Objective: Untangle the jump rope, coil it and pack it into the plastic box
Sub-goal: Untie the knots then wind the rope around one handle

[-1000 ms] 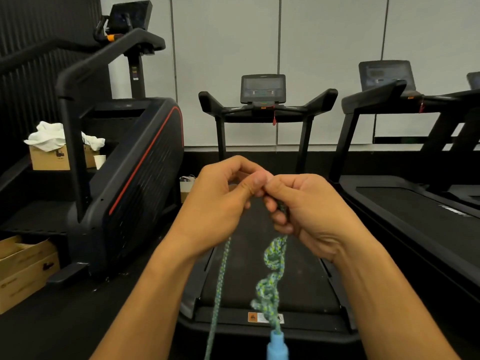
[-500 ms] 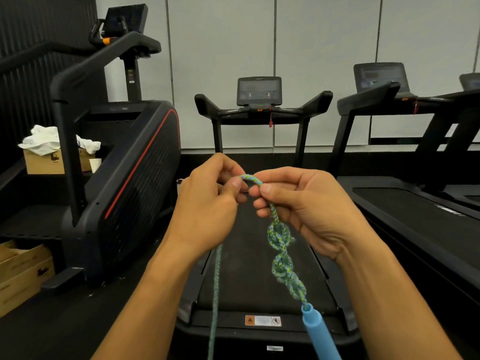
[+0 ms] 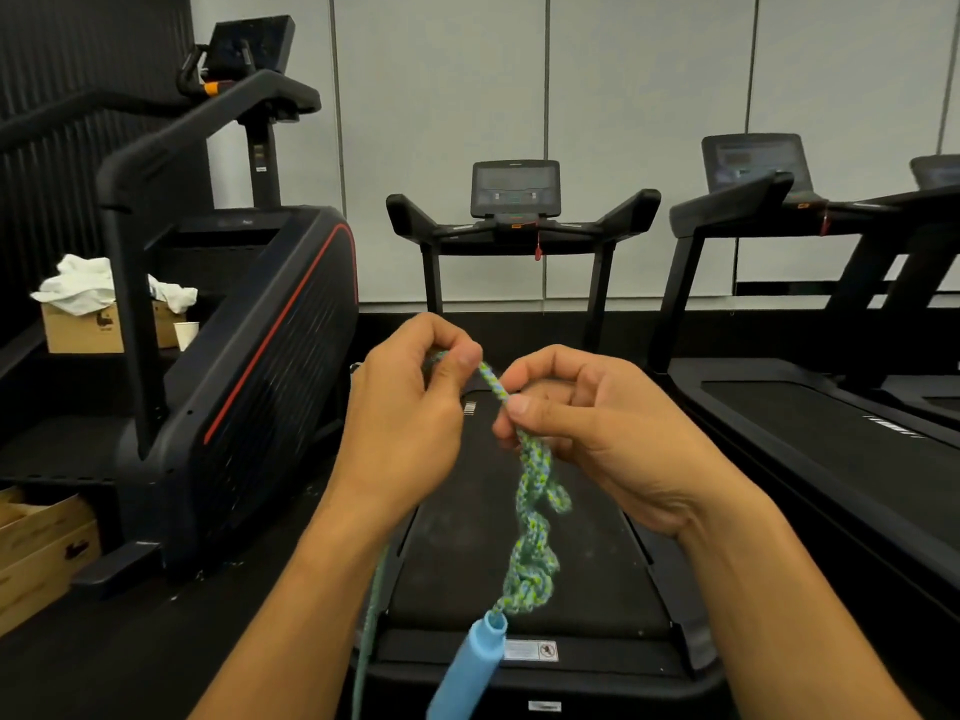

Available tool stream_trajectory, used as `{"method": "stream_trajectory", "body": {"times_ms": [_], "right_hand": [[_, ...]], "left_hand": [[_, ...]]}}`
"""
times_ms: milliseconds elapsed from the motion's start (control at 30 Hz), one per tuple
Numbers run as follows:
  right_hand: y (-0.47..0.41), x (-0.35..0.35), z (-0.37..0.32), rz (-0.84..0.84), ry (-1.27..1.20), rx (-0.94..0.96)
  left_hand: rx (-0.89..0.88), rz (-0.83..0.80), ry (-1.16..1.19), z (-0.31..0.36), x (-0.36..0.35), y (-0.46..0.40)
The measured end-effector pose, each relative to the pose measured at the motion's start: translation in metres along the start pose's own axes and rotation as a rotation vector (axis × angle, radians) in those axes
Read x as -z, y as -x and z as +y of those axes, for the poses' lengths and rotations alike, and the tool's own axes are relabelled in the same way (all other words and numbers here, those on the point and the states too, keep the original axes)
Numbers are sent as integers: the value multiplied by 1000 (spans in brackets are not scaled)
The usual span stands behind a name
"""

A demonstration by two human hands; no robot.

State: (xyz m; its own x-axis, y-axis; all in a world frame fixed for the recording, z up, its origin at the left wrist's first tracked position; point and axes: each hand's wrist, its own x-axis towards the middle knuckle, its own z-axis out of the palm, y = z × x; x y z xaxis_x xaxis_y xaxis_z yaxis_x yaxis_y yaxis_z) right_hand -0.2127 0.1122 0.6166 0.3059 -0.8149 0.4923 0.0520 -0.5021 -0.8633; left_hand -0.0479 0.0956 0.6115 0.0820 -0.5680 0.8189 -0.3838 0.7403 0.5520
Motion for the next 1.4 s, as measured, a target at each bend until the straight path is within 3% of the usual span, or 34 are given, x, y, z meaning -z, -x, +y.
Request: {"method": "stream_trajectory", "body": {"times_ms": [200, 433, 600, 900, 1033, 1400], "right_hand": [[1, 2, -2, -65, -150, -3], [-6, -1, 1, 149, -240, 20], [-9, -2, 5, 234, -264, 32], [-9, -7, 5, 211, -301, 52], [-8, -8, 3, 201, -208, 98], [-8, -13, 3, 361, -24, 122]], "left_hand": [[90, -18, 179, 3, 2, -2], [28, -244, 193, 7, 3, 2], [76, -272, 226, 3, 0, 3], [30, -160, 22, 5, 1, 3], [-31, -93, -115, 9, 3, 4], [-62, -155, -229, 7, 5, 5]]}}
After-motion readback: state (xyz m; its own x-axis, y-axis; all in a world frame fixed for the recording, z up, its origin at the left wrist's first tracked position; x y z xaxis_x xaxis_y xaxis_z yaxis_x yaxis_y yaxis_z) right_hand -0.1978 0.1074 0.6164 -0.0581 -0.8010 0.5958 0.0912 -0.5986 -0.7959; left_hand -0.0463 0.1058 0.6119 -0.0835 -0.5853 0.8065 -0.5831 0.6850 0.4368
